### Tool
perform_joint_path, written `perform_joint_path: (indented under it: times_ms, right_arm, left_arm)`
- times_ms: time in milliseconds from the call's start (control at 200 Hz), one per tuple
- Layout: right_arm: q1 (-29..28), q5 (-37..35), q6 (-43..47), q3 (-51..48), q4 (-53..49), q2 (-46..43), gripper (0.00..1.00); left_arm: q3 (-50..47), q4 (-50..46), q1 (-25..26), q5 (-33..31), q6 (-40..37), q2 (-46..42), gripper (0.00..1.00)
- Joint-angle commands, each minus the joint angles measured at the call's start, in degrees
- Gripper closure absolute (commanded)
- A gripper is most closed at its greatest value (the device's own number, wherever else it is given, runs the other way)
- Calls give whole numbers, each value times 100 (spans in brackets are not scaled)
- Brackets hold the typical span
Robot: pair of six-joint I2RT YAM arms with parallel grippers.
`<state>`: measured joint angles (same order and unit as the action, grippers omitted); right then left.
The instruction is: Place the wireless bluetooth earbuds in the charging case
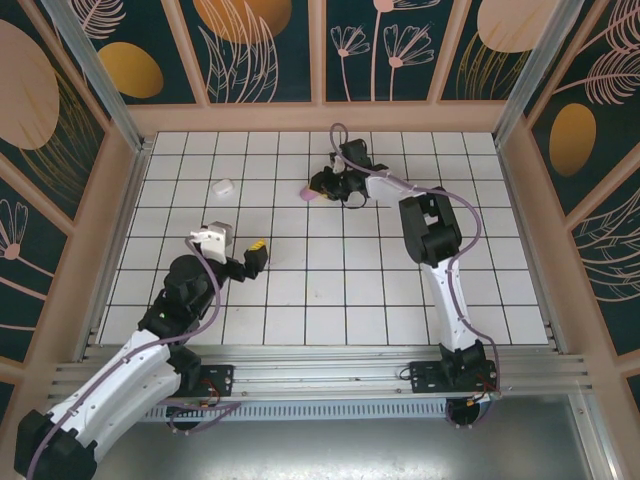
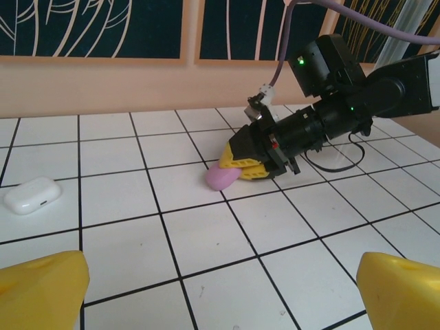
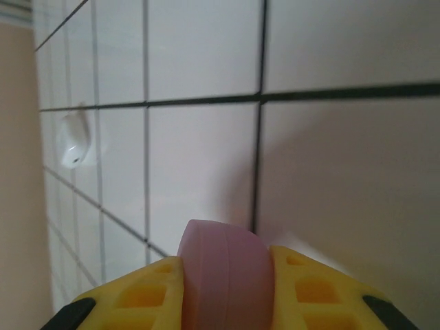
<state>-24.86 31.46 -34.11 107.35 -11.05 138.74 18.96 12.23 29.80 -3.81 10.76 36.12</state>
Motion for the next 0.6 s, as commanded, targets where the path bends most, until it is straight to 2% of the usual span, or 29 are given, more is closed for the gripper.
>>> perform_joint_path:
  times_ms: [0,150,290,460,510,596]
  right_arm:
    - [21,-406,477,189,-617,-3,78]
    - [24,-706,621,85,-818,-154,66]
    - [27,-1307,756,47,-1083,-570,53]
    - [51,-2014,1078,-236,-1378,-1282,41]
    - [68,-2247,1193,-426,-1413,-1545,27]
    - [136,-2547,1339,-867,-1331,-2066,19]
  left_arm:
    - [-66,-287,0,-195,-46,-178,1]
    - [-182,-217,-9,-363,-66,-282,1]
    - [-103,-241,-10,-438,-135,-184,2]
    - [360,-661,-95,-1326,-583,191,1]
    - [502,-623,-238,-1231,-728,328,1]
    - [691,-410,-635,-870,-748,611,2]
